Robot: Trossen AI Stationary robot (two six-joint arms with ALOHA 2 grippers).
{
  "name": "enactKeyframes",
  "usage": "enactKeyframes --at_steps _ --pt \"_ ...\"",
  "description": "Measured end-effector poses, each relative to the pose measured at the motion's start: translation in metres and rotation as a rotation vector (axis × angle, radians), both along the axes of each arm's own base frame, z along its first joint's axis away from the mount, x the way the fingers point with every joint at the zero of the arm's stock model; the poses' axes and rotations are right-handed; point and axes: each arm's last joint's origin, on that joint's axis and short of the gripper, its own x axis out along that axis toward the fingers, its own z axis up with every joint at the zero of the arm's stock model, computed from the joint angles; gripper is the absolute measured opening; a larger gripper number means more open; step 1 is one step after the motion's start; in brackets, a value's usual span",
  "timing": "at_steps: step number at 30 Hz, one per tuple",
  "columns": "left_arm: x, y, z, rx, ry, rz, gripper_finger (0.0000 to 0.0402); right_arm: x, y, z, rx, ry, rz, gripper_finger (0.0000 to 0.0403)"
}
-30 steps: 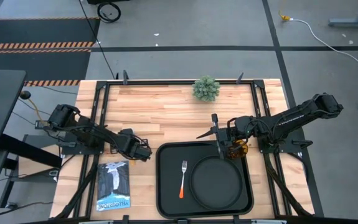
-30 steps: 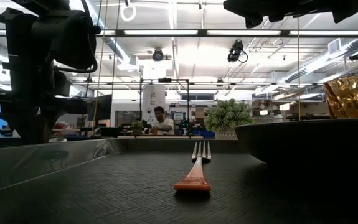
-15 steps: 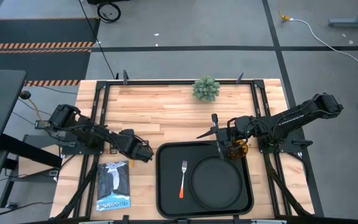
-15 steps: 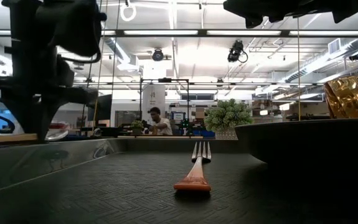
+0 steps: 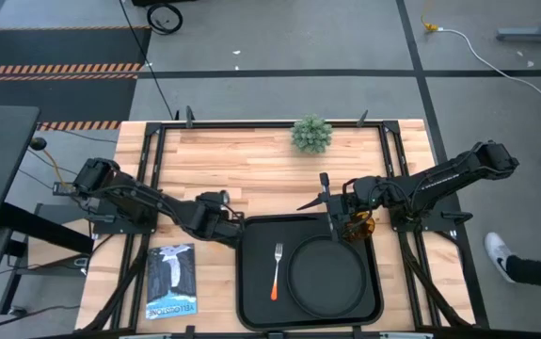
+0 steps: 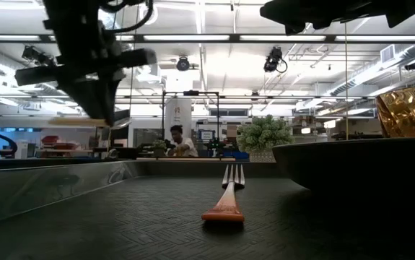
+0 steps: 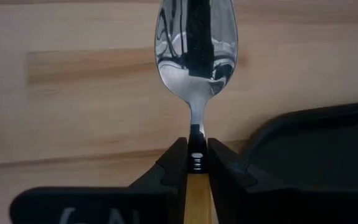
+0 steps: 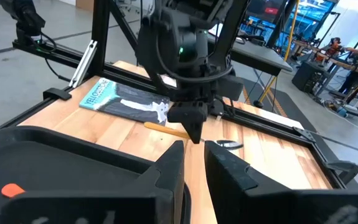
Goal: Pick and place plate/cup/fork/spoon on tray
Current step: Put the yellow spoon on the left side of the white orange fork
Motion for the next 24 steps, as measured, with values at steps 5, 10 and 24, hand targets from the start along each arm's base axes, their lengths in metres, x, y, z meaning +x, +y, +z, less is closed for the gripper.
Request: enactKeyframes --at_steps 5,10,24 --pt "0.008 -0.004 0.007 0.015 -0.07 -0.033 0.0054 0.0 0.0 -0.001 0.001 0.006 0.0 0.007" --pt "0.018 -0.016 0.002 0.014 -0.095 -0.065 0.0054 0.0 0.0 -0.001 0.001 0.007 0.0 0.007" --pt "0.062 -0.057 -0.002 -0.002 -0.13 -0.125 0.0053 0.0 0.001 -0.001 0.001 0.011 0.006 0.007"
